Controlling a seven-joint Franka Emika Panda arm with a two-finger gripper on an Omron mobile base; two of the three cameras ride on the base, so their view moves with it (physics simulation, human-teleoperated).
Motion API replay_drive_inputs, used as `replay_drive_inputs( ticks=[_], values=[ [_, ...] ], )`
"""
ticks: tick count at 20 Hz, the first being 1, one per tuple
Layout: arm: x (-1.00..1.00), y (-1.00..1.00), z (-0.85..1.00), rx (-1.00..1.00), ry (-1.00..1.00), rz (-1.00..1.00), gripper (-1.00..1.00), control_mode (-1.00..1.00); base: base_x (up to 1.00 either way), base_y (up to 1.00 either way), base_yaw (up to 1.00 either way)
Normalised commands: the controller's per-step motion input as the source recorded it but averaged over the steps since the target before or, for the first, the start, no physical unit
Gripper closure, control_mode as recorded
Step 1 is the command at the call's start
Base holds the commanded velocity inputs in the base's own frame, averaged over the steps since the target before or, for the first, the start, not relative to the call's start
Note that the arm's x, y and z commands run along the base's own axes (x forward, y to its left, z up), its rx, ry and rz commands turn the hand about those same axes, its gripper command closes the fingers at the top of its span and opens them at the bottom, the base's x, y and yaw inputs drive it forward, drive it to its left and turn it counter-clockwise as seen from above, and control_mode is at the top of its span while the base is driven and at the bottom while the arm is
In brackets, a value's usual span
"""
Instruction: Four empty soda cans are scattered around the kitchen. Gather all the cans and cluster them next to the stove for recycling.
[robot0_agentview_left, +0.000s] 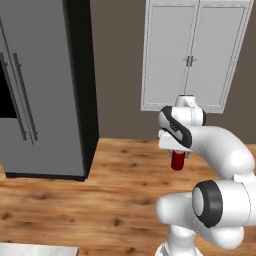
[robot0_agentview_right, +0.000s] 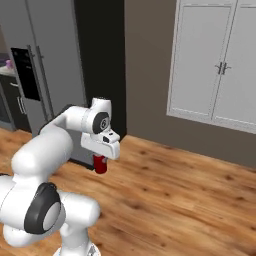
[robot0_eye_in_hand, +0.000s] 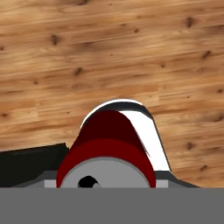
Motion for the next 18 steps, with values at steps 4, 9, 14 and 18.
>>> replay_drive_inputs(
  ticks=[4, 9, 14, 18],
  values=[
    [0.00, 0.00, 0.00, 0.00, 0.00, 0.00, 1.00, 1.00, 0.75, 0.11, 0.00],
    [0.00, 0.00, 0.00, 0.00, 0.00, 0.00, 1.00, 1.00, 0.59, 0.15, 0.33],
    [0.00, 0.00, 0.00, 0.00, 0.00, 0.00, 1.00, 1.00, 0.49, 0.15, 0.45],
    [0.00, 0.00, 0.00, 0.00, 0.00, 0.00, 1.00, 1.00, 0.53, 0.14, 0.42]
  ],
)
